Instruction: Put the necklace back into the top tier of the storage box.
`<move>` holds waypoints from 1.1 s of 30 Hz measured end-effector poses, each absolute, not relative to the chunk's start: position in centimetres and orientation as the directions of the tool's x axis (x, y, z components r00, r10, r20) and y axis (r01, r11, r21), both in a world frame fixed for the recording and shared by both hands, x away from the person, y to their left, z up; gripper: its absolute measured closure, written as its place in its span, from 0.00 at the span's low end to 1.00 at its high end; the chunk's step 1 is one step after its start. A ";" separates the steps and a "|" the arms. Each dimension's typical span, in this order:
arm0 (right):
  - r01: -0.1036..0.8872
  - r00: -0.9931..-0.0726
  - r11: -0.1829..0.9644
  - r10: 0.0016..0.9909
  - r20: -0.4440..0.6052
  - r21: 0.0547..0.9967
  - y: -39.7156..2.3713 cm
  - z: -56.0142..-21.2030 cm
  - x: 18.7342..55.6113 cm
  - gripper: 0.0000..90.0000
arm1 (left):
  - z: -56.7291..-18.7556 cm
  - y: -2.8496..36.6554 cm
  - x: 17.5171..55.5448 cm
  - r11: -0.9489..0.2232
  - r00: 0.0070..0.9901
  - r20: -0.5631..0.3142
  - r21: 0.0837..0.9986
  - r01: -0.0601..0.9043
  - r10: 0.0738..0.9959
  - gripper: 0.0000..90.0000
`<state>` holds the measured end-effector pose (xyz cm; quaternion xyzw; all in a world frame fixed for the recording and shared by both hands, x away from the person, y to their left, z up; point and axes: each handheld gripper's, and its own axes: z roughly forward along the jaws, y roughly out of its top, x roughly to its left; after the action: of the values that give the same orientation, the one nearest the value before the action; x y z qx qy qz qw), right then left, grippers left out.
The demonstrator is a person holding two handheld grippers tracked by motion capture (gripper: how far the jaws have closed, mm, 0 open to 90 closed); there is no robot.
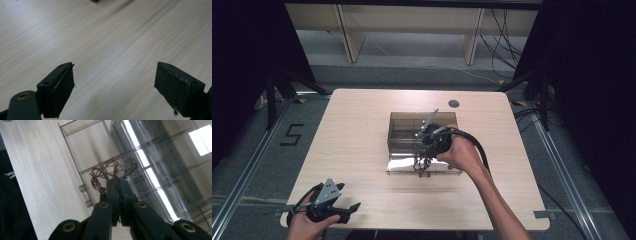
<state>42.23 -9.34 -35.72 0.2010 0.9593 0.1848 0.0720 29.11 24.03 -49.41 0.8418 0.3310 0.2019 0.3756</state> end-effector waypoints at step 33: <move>0.404 -0.896 0.805 0.443 0.012 0.435 -10.7 -36.7 42.3 0.64 | -49.6 24.0 29.2 -0.502 0.707 0.094 0.769 0.395 0.701 0.17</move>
<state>42.35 -10.71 -36.69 0.2231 0.9489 0.2185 0.0452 29.23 23.98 -49.57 0.8428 0.3250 0.2019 0.3785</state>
